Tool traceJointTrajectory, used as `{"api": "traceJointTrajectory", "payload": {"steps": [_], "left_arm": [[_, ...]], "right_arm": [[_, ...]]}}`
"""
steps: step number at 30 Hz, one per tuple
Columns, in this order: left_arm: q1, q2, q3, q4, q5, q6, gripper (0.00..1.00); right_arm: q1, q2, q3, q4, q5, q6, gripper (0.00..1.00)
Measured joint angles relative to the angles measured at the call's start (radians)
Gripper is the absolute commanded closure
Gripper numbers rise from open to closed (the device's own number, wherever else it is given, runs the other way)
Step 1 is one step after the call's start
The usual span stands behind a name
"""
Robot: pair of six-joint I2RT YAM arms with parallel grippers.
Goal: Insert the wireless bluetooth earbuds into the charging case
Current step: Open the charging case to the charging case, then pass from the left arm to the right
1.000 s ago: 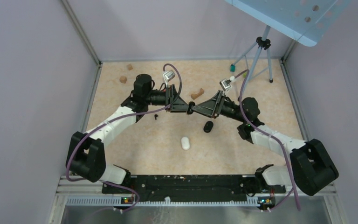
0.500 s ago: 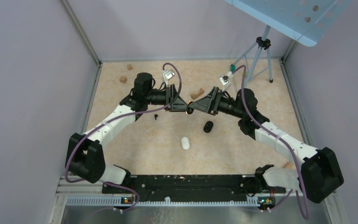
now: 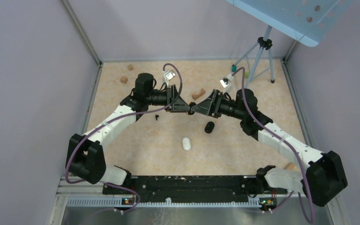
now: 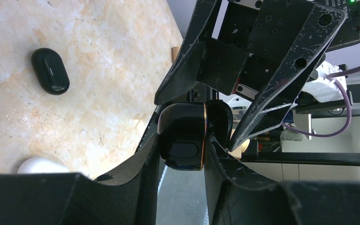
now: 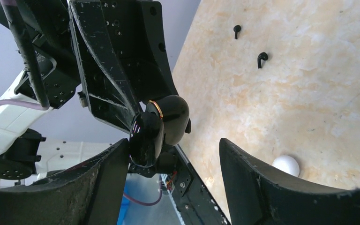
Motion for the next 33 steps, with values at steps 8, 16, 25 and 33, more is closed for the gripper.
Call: {"api": "traceJointTrajectory", "payload": {"steps": [8,16,25,33], "left_arm": [[0.000,0.000,0.003,0.000,0.003,0.000,0.96],[0.000,0.000,0.006,0.000,0.006,0.000,0.96],[0.000,0.000,0.011,0.008,0.032,-0.013,0.96],[0.000,0.000,0.012,0.032,0.056,-0.039,0.96]], "right_arm": [[0.000,-0.057,-0.027,-0.003,0.029,-0.002,0.33],[0.000,-0.124,-0.082,0.063,0.050,0.017,0.29],[0.000,-0.090,-0.178,0.315,0.000,0.117,0.28],[0.000,-0.054,-0.240,0.521,-0.035,0.188,0.34]]}}
